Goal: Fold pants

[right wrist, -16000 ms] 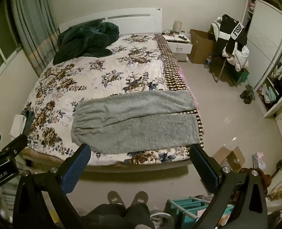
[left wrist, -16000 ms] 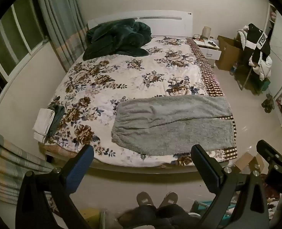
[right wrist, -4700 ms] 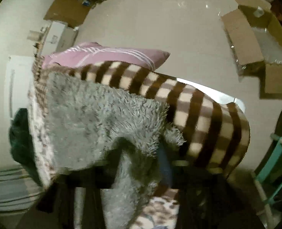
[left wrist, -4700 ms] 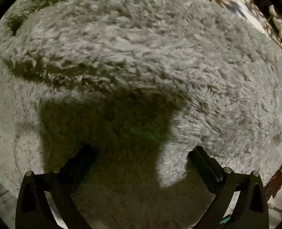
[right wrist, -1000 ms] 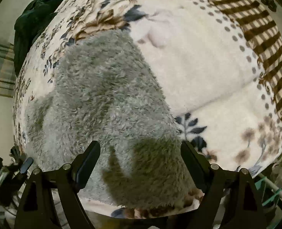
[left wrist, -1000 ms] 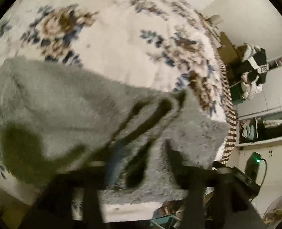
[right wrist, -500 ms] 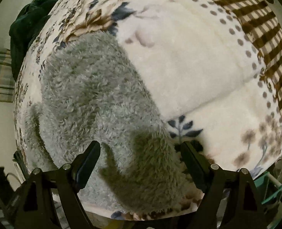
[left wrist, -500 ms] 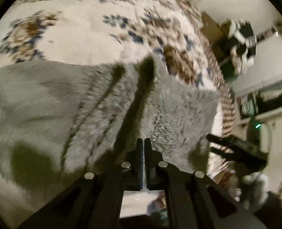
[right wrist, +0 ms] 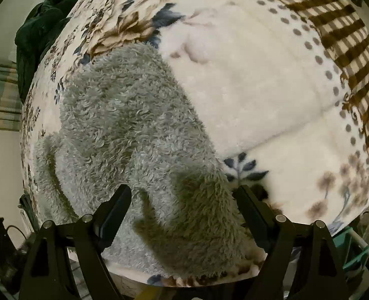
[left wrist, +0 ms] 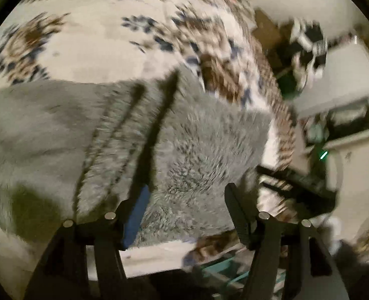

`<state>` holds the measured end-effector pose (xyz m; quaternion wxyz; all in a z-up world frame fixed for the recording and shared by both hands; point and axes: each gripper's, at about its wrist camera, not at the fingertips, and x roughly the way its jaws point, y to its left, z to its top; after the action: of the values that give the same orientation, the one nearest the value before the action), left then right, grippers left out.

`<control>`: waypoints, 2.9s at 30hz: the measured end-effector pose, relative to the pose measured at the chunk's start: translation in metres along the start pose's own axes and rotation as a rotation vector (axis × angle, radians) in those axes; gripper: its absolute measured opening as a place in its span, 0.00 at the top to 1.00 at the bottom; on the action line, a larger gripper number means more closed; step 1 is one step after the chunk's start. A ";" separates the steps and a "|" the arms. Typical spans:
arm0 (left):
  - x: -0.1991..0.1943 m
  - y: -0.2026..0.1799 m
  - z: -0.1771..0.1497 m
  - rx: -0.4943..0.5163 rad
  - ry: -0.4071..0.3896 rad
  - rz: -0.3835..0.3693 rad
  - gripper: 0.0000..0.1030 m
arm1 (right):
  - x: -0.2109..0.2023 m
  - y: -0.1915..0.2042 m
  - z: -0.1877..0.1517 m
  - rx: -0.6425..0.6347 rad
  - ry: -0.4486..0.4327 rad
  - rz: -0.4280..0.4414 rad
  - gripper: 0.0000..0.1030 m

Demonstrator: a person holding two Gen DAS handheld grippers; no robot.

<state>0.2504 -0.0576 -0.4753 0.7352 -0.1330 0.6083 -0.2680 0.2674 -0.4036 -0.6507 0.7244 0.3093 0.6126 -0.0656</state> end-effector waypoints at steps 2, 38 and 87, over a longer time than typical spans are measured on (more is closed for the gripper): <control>0.024 -0.007 -0.002 0.053 0.033 0.032 0.52 | 0.002 -0.001 0.000 -0.003 0.001 -0.007 0.14; 0.010 0.032 0.061 -0.091 -0.134 -0.044 0.08 | 0.001 -0.002 0.016 -0.052 0.034 0.005 0.13; -0.058 0.295 -0.100 -0.950 -0.583 -0.002 0.48 | 0.032 0.140 -0.040 -0.333 0.005 -0.181 0.02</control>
<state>0.2156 0.2296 -0.6037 0.7319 -0.5191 0.4336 0.0829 0.3076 -0.2612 -0.6310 0.7552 0.1289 0.6421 -0.0276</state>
